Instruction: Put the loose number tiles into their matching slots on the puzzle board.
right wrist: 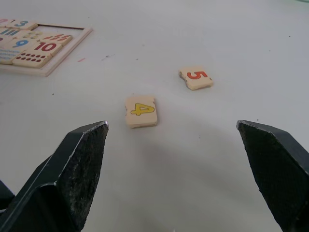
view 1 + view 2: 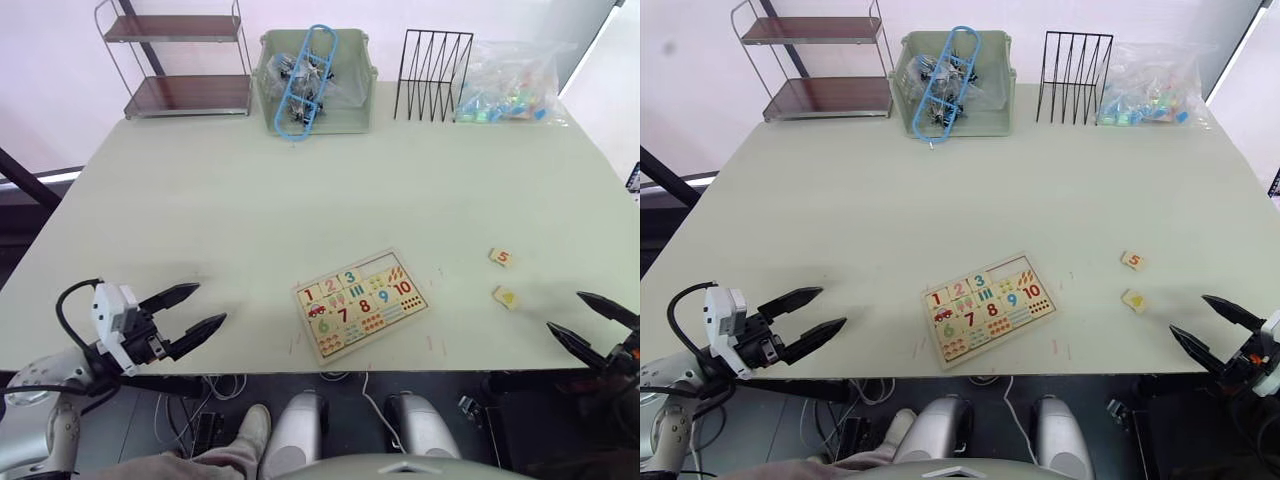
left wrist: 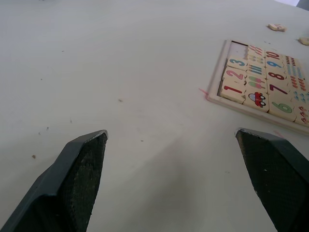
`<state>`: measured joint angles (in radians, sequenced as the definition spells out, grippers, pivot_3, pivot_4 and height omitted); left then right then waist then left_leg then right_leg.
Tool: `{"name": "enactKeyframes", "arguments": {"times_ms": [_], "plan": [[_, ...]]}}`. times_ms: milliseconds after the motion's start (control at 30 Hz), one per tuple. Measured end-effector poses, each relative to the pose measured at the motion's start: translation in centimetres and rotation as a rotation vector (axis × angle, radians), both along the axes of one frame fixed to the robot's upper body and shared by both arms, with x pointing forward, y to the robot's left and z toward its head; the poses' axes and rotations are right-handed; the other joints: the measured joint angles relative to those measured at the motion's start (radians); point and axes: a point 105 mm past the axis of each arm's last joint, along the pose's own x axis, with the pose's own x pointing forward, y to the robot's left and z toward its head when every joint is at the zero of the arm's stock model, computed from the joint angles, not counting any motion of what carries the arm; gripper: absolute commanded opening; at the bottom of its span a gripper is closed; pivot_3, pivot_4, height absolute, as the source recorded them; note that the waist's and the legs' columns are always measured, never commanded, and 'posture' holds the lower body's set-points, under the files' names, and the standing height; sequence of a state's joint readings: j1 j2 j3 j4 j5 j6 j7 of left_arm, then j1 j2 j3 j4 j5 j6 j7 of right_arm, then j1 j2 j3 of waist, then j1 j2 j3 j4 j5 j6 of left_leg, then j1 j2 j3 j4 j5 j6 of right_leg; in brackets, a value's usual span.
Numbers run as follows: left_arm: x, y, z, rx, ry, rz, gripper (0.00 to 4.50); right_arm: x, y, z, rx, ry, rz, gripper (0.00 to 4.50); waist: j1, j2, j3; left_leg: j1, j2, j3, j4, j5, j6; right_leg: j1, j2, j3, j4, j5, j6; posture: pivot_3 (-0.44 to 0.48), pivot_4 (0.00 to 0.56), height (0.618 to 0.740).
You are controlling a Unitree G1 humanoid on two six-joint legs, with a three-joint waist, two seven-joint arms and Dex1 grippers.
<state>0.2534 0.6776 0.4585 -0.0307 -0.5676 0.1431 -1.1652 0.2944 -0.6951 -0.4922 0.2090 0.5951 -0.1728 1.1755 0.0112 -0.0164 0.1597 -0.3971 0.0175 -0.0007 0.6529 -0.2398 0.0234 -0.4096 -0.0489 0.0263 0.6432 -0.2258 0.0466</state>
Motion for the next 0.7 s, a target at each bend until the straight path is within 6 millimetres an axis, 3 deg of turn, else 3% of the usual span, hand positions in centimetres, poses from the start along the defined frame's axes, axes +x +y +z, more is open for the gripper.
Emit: {"name": "enactKeyframes", "arguments": {"times_ms": [700], "plan": [[-0.5, 0.0, 0.3, 0.01, -0.017, -0.011, 4.49, 0.7, -0.3, -0.7, 0.001, 0.01, 0.052, 4.5, 0.0, 0.0, 0.0, 0.0, 0.0, 0.0, 0.0, 0.0, 0.0, 0.0, 0.0, 0.0, 0.0, 0.0, 0.0, 0.0, 0.15, 0.74]]}}
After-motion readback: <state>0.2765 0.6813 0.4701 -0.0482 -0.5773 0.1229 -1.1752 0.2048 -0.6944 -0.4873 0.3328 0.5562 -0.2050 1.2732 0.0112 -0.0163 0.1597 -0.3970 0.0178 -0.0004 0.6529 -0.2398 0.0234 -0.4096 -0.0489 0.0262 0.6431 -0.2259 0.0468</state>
